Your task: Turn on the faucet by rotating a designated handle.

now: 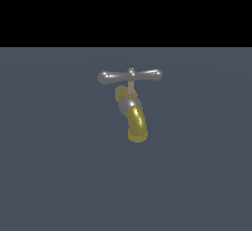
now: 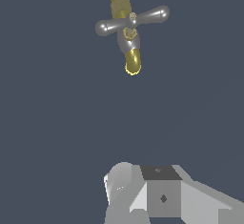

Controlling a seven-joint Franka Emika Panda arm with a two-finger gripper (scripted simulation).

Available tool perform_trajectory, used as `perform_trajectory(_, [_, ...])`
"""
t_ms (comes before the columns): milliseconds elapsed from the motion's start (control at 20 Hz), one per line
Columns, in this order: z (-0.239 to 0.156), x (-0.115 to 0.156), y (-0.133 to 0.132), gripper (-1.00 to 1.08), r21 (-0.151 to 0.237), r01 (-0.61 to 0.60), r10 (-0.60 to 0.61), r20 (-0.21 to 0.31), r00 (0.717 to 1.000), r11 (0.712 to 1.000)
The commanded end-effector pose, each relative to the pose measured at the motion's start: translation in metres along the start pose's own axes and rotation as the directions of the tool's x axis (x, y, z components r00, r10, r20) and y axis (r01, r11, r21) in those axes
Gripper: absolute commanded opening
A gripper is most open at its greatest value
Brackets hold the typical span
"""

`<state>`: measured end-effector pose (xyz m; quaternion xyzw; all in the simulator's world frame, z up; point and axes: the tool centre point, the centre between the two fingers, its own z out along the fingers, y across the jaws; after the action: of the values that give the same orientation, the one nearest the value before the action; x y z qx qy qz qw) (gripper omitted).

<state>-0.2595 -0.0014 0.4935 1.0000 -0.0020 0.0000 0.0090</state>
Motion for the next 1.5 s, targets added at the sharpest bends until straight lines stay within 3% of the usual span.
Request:
perform_trajectory(0, [0.0, 0.0, 0.0, -1.0, 0.0, 0.0, 0.0, 0.0, 1.0, 1.0])
perform_trajectory(400, [0.006, 0.001, 0.006, -1.0, 0.0, 0.036, -0.036, 0.0, 0.999, 0.999])
perform_trajectory(850, [0.027, 0.007, 0.027, -1.0, 0.001, 0.161, -0.161, -0.001, 0.987, 0.987])
perform_trajectory(1150, [0.049, 0.017, 0.047, -1.0, 0.001, 0.288, -0.288, -0.002, 0.958, 0.958])
perform_trajectory(1450, [0.072, 0.029, 0.068, -1.0, 0.001, 0.414, -0.414, -0.003, 0.91, 0.91])
